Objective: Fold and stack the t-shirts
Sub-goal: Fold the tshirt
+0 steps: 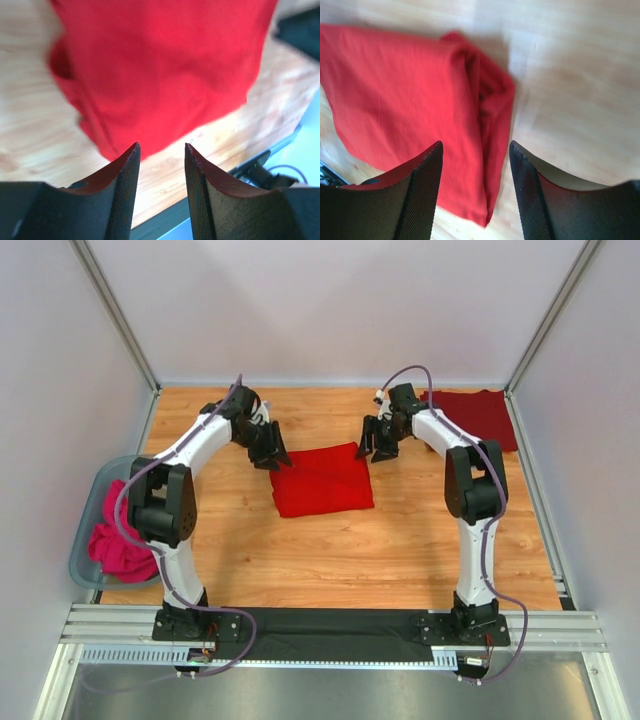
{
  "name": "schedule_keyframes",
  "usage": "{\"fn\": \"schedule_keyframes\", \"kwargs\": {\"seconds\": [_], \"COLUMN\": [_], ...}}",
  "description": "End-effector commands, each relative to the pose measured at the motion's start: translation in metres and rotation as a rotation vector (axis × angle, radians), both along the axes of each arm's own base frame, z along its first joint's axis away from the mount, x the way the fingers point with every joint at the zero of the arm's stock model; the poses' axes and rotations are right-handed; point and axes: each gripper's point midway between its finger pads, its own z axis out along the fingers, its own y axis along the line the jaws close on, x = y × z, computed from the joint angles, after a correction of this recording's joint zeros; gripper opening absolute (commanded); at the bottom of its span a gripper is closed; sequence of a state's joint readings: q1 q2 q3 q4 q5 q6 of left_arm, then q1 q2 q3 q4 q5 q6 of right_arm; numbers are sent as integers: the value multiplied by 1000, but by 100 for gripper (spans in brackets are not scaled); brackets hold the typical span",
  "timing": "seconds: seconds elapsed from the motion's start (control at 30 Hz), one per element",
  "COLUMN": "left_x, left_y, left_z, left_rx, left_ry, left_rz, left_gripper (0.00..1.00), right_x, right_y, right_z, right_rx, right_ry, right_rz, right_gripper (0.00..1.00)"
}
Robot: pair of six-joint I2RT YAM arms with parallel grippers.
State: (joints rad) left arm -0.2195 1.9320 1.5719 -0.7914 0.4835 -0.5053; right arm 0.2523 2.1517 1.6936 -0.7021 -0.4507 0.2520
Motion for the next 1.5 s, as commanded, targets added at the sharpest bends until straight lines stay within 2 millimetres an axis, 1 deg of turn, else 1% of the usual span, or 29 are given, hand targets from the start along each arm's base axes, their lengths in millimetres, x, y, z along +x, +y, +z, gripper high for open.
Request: {"fn": "schedule_keyframes", "kwargs": {"seconds": [0.0,0.03,0.1,0.13,0.17,0.27,0.37,0.43,0.57,0.6,0.63,0.67,0.73,0.83,0.93,0.97,1.0,1.03,1.07,1.1,1.13,1.17,1.2,1.23,1.27,1.33,1.4,1.43,1.47], "left_x": [-30,-38,-51,-57,-61,-67,-71,-74,-80,-81,-80,-82,-83,-87,-89,-85,-83,-81,-72,-68,-60,-56,-56,-48,-46,-45,-40,-47,-46], "left_y": [-27,-37,-43,-45,-42,-37,-30,-28,-24,-24,-24,-22,-22,-17,-15,-18,-20,-21,-26,-26,-29,-29,-28,-30,-30,-28,-23,-25,-24], "left_z": [5,2,-10,-15,-23,-35,-45,-51,-63,-64,-66,-70,-74,-89,-96,-91,-88,-80,-69,-61,-45,-36,-28,-16,-11,-5,-3,-8,-10], "left_rx": [-65,-69,-55,-38,-8,21,58,72,92,93,93,99,102,135,150,140,132,123,109,109,108,109,115,111,109,89,59,15,-9], "left_ry": [0,1,31,37,52,76,97,112,143,146,147,156,159,191,225,220,218,211,184,169,149,135,135,104,90,77,62,98,105], "left_rz": [-73,-98,-119,-129,-124,-120,-119,-116,-108,-108,-104,-100,-95,-77,-80,-79,-79,-80,-79,-82,-81,-83,-84,-79,-75,-57,-31,-34,-26], "left_gripper": [48,48,48,48,48,48,47,47,47,48,47,47,47,48,47,47,47,48,48,48,49,49,50,50,50,51,52,52,52], "right_x": [33,38,47,55,59,68,80,88,97,101,103,105,111,121,131,130,131,133,132,129,126,124,122,119,109,99,82,76,69], "right_y": [8,9,12,14,15,22,24,28,30,31,29,28,23,12,5,6,7,9,10,7,4,-1,-8,-12,-14,-16,-21,-20,-19], "right_z": [4,0,0,-4,-5,-11,-14,-11,-12,-13,-14,-15,-16,-19,-17,-15,-12,-1,7,10,25,28,34,37,42,41,33,30,26], "right_rx": [51,55,87,100,114,160,196,228,248,252,251,244,240,257,290,306,311,321,323,307,294,271,265,264,271,252,220,226,227], "right_ry": [-59,-60,-72,-85,-92,-95,-111,-134,-151,-162,-167,-172,-187,-191,-206,-203,-201,-216,-226,-214,-233,-239,-245,-242,-225,-206,-164,-147,-122], "right_rz": [20,19,29,31,37,56,46,28,1,-3,-8,-17,-35,-96,-135,-126,-120,-109,-95,-97,-97,-105,-115,-122,-120,-111,-93,-79,-68], "right_gripper": [57,57,56,55,55,54,53,52,34,21,13,0,0,0,0,1,7,15,30,38,43,50,53,55,58,60,62,62,62]}}
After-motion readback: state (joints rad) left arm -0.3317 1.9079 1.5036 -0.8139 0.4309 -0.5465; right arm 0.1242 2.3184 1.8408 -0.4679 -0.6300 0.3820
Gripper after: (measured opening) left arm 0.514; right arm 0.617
